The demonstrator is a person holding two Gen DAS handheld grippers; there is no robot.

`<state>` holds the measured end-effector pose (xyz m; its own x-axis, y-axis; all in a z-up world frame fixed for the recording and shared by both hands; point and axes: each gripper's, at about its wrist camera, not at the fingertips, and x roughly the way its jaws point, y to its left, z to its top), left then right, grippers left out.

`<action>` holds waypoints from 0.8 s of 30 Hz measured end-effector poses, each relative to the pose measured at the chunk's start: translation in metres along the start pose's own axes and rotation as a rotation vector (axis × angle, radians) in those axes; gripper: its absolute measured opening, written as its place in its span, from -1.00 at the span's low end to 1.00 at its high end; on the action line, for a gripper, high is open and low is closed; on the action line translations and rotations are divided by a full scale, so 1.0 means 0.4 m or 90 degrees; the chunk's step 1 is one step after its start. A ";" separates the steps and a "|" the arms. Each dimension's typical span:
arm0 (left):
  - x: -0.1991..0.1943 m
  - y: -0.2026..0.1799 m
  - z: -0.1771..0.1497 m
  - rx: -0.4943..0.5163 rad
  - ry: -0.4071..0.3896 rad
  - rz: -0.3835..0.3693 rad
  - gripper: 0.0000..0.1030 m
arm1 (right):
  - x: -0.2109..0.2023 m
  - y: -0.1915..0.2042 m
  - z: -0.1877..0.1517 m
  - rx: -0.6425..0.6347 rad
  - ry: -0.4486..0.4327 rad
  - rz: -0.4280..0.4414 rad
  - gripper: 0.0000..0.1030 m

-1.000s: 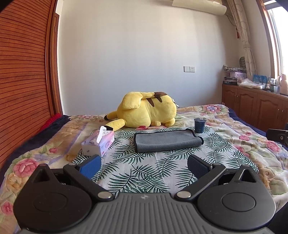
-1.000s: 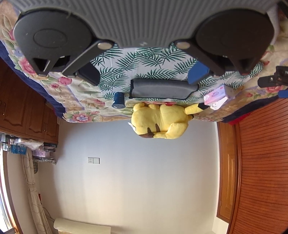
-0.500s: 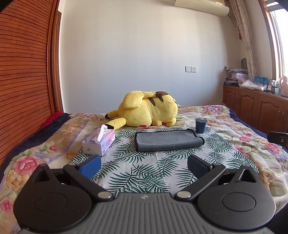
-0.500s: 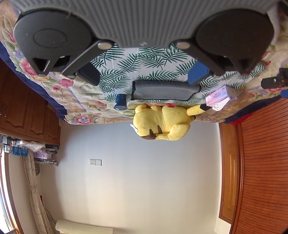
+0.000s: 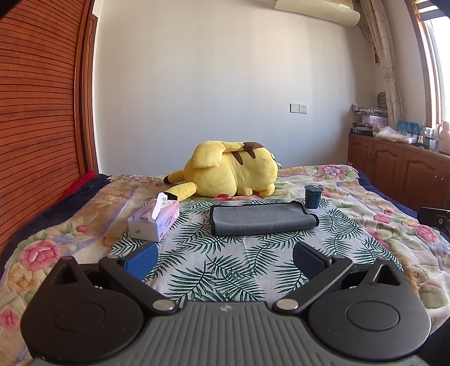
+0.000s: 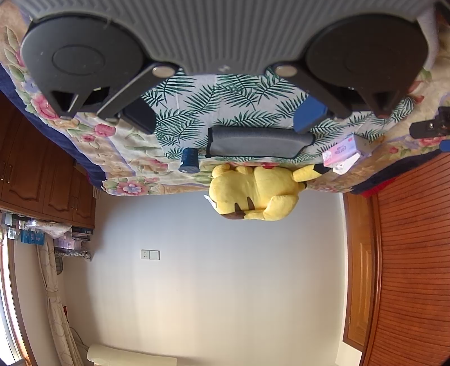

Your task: Fold towel

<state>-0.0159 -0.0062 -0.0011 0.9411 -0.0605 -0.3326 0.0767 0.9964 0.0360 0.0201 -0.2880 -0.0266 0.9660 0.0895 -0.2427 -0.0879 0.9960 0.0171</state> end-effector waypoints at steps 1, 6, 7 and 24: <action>0.000 0.000 0.000 0.001 0.000 0.000 0.62 | 0.000 0.000 0.000 0.001 0.000 0.000 1.00; 0.000 0.000 0.000 0.000 0.000 0.000 0.62 | 0.000 0.000 0.000 0.001 0.000 0.000 1.00; 0.000 0.000 0.000 0.000 0.000 0.000 0.62 | 0.000 0.000 0.000 0.001 0.000 0.000 1.00; -0.002 0.004 0.003 -0.002 -0.004 0.001 0.62 | 0.001 -0.002 -0.002 0.000 -0.001 0.000 1.00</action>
<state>-0.0160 -0.0047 0.0004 0.9433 -0.0592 -0.3266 0.0743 0.9967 0.0338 0.0204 -0.2887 -0.0274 0.9662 0.0896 -0.2418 -0.0879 0.9960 0.0177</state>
